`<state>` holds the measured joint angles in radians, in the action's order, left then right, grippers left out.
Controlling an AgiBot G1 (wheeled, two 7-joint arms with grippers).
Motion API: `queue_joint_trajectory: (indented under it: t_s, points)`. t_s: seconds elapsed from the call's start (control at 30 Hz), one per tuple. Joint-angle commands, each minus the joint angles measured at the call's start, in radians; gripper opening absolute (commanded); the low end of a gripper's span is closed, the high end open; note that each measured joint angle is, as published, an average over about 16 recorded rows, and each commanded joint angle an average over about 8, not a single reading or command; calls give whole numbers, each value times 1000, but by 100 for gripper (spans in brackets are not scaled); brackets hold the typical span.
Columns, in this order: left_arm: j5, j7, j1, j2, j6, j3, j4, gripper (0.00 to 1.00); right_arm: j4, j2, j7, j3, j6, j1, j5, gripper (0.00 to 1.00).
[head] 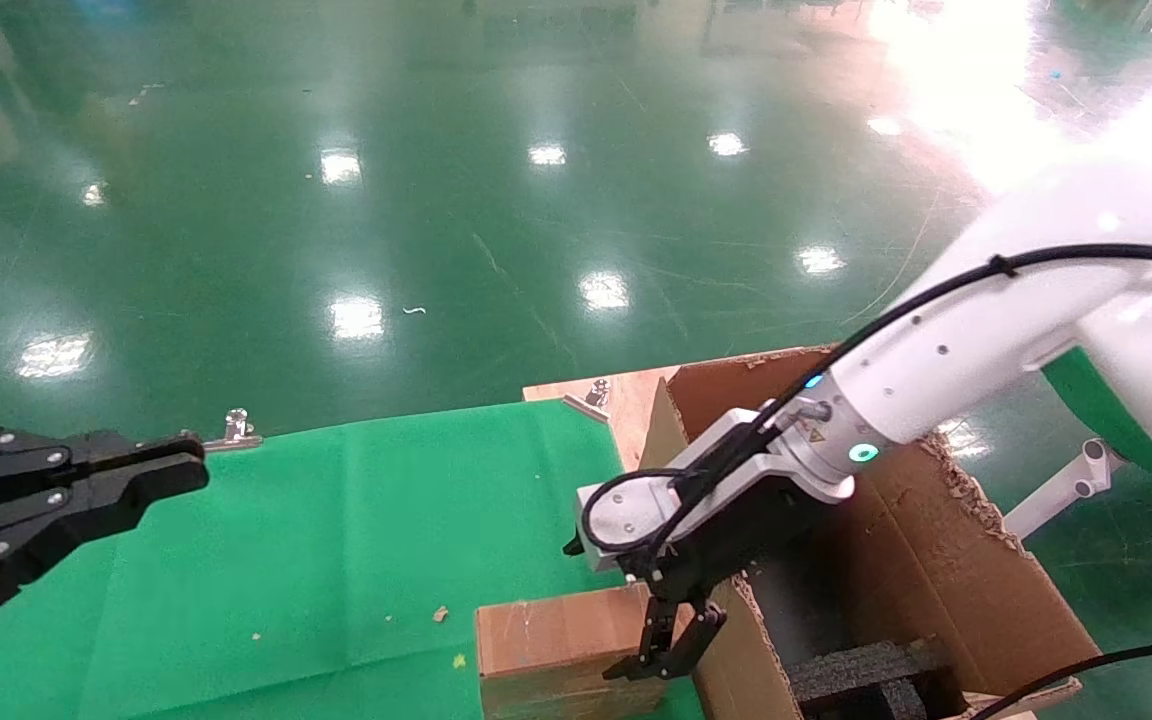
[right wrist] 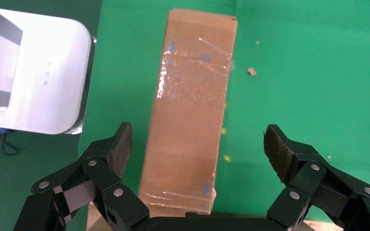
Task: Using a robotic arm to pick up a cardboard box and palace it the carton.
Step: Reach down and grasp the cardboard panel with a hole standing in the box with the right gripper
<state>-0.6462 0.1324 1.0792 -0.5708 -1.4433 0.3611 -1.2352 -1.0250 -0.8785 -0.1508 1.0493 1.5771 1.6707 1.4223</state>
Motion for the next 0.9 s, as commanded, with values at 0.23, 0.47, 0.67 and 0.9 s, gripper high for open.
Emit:
queue_joint_trajectory:
  t_s: [0.23,0.47,0.67,0.9]
  points:
    - [0,0,0,0,0,0,0,97,50,-45,37,79,-5,33,11,85]
    - [0,0,0,0,0,0,0,100,64,-58,48,110,-7,47,7,3]
    - [0,0,0,0,0,0,0,100,65,-58,48,111,-8,48,4,0]
    - [0,0,0,0,0,0,0,100,62,-56,48,107,-8,46,5,0]
